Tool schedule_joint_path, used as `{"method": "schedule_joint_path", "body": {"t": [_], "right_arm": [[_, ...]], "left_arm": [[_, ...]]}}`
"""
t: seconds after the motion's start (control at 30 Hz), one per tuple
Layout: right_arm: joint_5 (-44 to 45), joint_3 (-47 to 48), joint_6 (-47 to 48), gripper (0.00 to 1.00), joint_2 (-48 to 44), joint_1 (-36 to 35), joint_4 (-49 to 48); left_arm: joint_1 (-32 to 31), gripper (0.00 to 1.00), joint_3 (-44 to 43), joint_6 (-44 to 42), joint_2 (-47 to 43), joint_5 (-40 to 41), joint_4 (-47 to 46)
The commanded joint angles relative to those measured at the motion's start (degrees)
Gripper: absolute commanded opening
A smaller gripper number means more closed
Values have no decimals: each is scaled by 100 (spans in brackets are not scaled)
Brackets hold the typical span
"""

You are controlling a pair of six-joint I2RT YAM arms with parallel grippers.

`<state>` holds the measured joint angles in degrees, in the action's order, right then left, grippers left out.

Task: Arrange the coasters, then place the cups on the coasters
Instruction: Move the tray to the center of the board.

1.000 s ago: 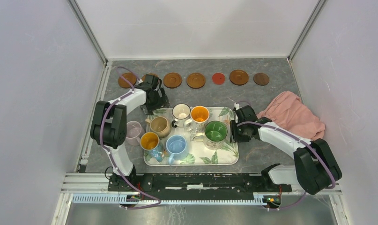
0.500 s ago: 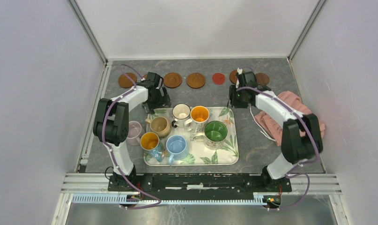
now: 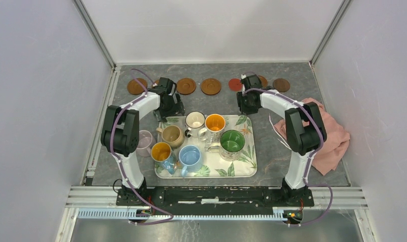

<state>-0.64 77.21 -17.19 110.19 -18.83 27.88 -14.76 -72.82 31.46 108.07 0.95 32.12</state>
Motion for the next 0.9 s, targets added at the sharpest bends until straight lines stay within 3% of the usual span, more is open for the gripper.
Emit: {"method": "schedule_joint_path", "body": {"t": [0.0, 0.43, 0.73, 0.87], "right_arm": [[163, -531, 165, 50, -369, -145, 38], [-285, -1636, -121, 48, -1100, -660, -129], [-228, -1341, -137, 46, -1202, -828, 138], [-304, -1925, -163, 45, -1535, -931, 82]], "left_arm": [[-70, 100, -83, -184, 345, -136, 114], [41, 100, -455, -27, 671, 77, 210], [70, 100, -20, -64, 349, 81, 207], [70, 100, 126, -114, 201, -7, 151]]}}
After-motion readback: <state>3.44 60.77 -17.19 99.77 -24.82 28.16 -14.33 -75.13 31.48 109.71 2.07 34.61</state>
